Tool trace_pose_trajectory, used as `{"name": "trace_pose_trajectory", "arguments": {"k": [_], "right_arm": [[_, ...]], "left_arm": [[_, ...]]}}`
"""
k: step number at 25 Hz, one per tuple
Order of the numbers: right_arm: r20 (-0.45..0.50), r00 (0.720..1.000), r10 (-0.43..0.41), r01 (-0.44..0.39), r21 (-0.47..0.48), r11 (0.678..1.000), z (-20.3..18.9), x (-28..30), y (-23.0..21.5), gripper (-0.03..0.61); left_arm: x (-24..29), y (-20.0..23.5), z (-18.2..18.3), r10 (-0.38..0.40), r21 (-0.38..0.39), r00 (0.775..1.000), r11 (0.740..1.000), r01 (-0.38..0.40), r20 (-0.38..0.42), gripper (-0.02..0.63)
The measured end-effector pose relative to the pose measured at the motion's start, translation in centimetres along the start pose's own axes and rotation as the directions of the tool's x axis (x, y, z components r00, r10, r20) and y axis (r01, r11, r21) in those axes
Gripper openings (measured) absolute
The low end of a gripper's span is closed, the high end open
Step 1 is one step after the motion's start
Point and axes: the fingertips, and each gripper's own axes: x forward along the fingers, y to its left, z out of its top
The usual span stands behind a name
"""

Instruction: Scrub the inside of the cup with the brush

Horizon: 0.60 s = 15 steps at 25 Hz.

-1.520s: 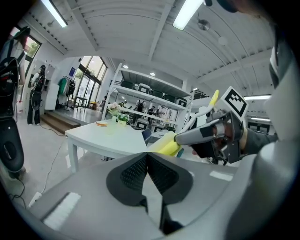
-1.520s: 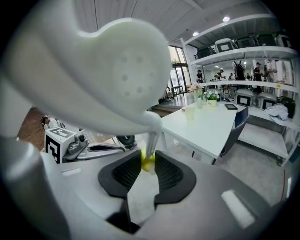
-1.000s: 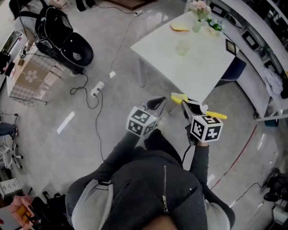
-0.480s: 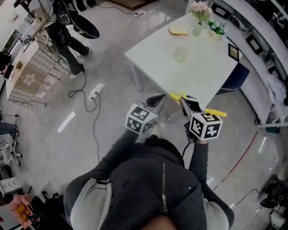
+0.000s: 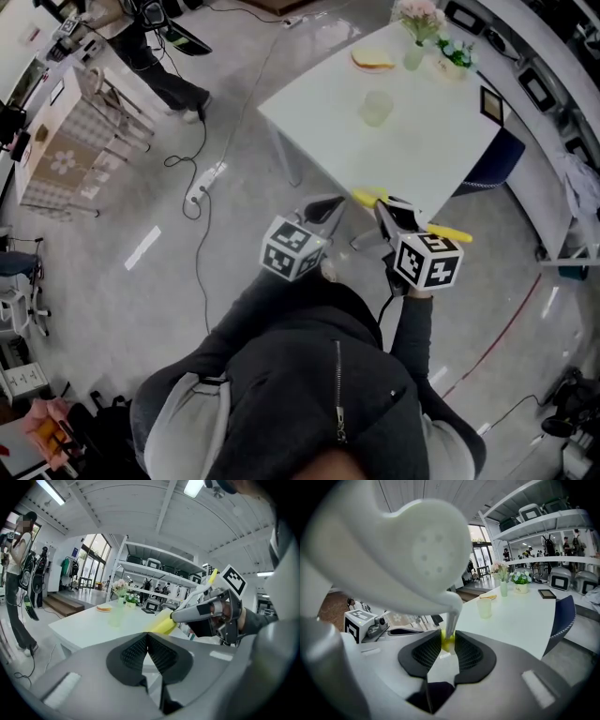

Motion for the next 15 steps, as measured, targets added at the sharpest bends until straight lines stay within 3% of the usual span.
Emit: {"name": "trace_pose_trajectory", "arguments": {"k": [7, 15], "right_arm": [[0.005, 1.000, -0.016, 0.016, 0.019, 1.000, -0.1, -0.1, -0.8, 0.092], [0.016, 0.999, -0.040, 0.040, 0.041, 0.998, 1.9, 1.2, -2.9, 0.092]], "left_arm": [[0.3, 0.0, -0.6, -0.007, -0.010, 1.000, 1.000, 0.007, -0.026, 0.009], [2.4, 1.6, 1.2, -0.022, 0.002, 1.000, 1.000, 0.022, -0.020, 0.010]]}}
